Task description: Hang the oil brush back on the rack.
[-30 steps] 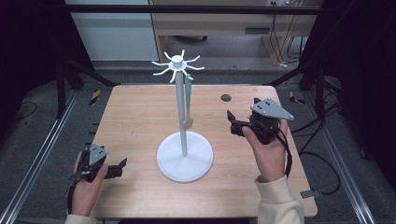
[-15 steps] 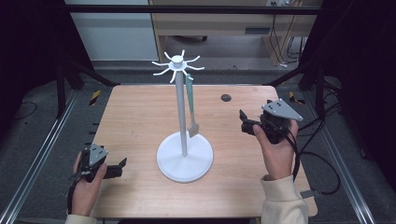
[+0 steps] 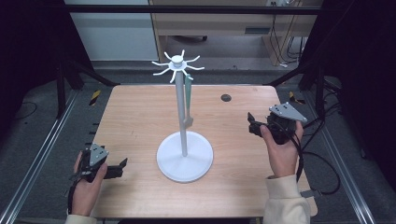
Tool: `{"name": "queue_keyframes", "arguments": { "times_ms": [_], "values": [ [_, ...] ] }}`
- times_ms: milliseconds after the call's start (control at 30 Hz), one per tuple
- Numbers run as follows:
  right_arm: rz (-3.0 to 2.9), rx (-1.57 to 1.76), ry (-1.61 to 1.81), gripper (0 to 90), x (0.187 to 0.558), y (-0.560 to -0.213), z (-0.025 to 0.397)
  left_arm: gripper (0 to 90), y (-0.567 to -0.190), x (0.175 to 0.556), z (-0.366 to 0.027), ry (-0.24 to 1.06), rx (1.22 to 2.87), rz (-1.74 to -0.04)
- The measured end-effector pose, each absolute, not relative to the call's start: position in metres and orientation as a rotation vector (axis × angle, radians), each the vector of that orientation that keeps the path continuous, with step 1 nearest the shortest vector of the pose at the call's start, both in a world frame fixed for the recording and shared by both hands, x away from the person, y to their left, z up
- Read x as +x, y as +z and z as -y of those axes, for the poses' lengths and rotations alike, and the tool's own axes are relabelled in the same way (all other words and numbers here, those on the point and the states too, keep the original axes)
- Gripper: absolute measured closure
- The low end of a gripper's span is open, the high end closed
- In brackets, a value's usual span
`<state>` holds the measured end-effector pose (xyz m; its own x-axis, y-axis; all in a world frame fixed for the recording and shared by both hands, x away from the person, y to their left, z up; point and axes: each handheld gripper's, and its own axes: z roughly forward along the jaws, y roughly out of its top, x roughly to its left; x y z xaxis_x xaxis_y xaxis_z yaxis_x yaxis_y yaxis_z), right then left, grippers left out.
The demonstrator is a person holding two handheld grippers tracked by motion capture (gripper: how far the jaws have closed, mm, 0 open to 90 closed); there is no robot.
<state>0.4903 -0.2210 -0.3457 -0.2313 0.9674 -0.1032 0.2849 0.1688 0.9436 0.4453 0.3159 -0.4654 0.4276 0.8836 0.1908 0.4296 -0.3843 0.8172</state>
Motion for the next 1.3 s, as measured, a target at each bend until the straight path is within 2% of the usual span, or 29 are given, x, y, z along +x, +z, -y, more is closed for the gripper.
{"name": "queue_keyframes", "arguments": {
  "times_ms": [700, 1300],
  "values": [
    [-1.781, 1.272, 0.987, 10.5, 0.508, -0.386, 0.233, 2.4, -0.468, 0.446, -0.312, 0.813, 2.002, -1.089],
    [-1.925, 1.297, 0.93, 8.3, 0.519, -0.418, 0.221, 2.4, -0.467, 0.446, -0.312, 0.822, 2.003, -1.081]
  ]
}}
